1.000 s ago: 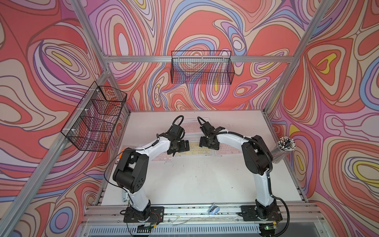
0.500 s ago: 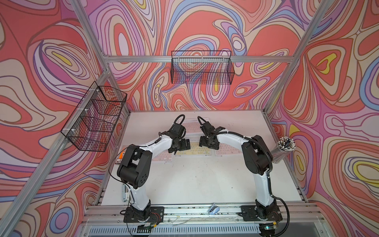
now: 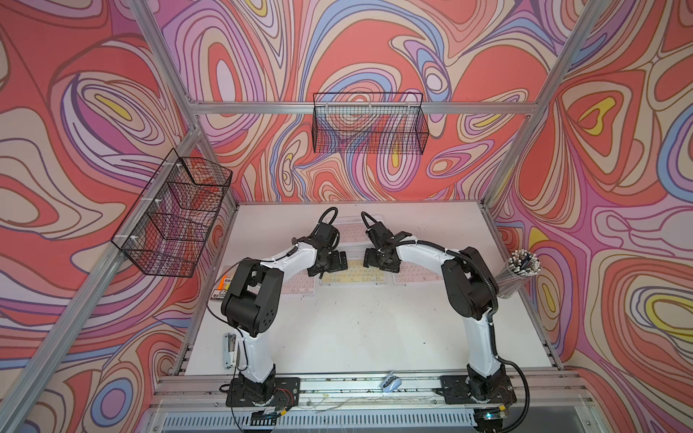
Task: Stack the numeric keypads
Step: Pick up the numeric keypad from the center of the board.
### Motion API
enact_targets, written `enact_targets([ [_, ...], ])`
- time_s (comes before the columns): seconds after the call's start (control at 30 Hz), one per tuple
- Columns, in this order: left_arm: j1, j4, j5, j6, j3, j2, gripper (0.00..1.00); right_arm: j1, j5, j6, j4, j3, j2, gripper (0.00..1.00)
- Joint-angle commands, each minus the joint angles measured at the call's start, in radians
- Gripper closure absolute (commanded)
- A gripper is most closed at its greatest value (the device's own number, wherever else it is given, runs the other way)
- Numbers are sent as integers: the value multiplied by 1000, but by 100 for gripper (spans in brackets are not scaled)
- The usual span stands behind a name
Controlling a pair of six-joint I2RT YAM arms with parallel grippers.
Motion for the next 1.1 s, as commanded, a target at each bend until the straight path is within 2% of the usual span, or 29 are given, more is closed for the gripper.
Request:
enact_targets([
  [0.0,4,-16,-20,16,24,20,0,-1,-43,6,-12,-20,61,12],
  [0.73,3,-1,-16,9,26,72,0,-3,-104,-13,24,-83,49,12],
  [0.9,4,47,32,0,-10,73,0,-23,-173,-38,56,-115,35,12],
  [1.07,17,103,88,-22,-68,62,0,-62,-339,-81,146,-185,2,13],
])
